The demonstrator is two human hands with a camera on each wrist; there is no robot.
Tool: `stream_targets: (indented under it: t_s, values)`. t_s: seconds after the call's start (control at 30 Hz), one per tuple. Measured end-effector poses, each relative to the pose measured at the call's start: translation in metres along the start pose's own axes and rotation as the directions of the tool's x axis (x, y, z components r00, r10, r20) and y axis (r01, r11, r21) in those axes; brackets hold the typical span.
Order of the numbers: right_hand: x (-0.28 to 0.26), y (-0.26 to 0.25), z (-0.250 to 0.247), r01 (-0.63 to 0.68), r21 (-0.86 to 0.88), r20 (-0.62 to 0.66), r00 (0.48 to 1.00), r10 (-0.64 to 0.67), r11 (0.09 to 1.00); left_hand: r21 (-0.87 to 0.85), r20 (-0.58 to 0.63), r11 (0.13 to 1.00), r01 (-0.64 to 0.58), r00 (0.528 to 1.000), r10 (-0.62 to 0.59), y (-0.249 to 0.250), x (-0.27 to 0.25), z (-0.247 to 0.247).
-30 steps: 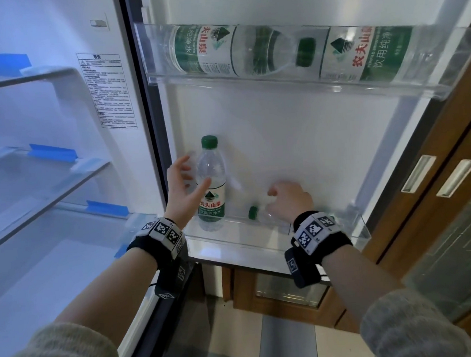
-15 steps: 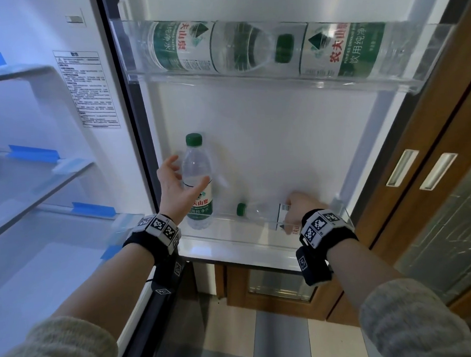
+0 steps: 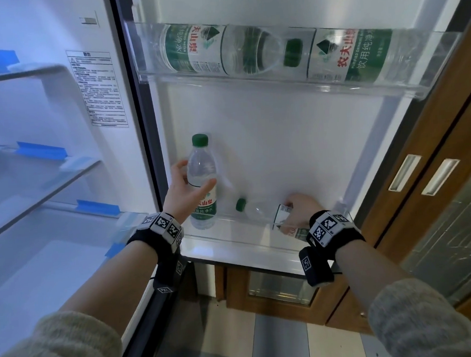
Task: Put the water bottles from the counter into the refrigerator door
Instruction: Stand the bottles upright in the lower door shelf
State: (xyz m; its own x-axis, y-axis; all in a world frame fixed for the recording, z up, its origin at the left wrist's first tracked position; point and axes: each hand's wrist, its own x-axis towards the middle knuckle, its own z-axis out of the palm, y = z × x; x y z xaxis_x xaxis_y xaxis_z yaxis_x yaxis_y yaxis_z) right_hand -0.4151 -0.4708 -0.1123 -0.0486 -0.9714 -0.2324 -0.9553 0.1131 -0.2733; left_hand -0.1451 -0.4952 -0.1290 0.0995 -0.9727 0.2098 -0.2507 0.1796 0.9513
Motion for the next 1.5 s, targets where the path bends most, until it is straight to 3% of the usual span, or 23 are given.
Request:
stream_targets:
  t_s: [0.17, 0.33, 0.6, 0.77, 1.03, 1.3, 1.5]
  values:
    - [0.001, 0.002, 0.003, 0.058, 0.086, -0.012, 0.998, -0.057, 0.995, 0.083, -0.002, 0.997, 0.003, 1.0, -0.003, -0.002, 0.0, -0.001]
    - [0.002, 0.006, 0.008, 0.157, 0.269, -0.14, 0.982, -0.123, 0.95, 0.165, -0.043, 0.986, -0.007, 0.999, 0.014, 0.0, -0.002, 0.001]
    - [0.004, -0.047, 0.015, 0.327, 0.564, -0.37, 0.921, -0.122, 0.759, 0.231, -0.065, 0.972, -0.034, 0.997, 0.05, 0.0, -0.004, 0.002]
    - [0.011, -0.083, 0.03, 0.315, 0.729, -0.339, 0.937, -0.079, 0.608, 0.283, -0.052, 0.957, -0.071, 0.995, 0.089, -0.001, -0.003, 0.001]
    - [0.022, -0.084, 0.038, 0.309, 0.689, -0.323, 0.941, -0.104, 0.655, 0.32, -0.059, 0.944, -0.084, 0.992, 0.108, -0.004, -0.003, 0.001]
    - [0.012, -0.077, 0.034, 0.318, 0.54, -0.347, 0.928, -0.138, 0.78, 0.278, -0.024, 0.956, -0.094, 0.994, 0.105, -0.001, -0.003, 0.001]
    - [0.011, -0.071, 0.035, 0.267, 0.66, -0.212, 0.963, -0.167, 0.703, 0.139, 0.047, 0.989, -0.044, 0.998, 0.038, 0.001, 0.0, -0.002]
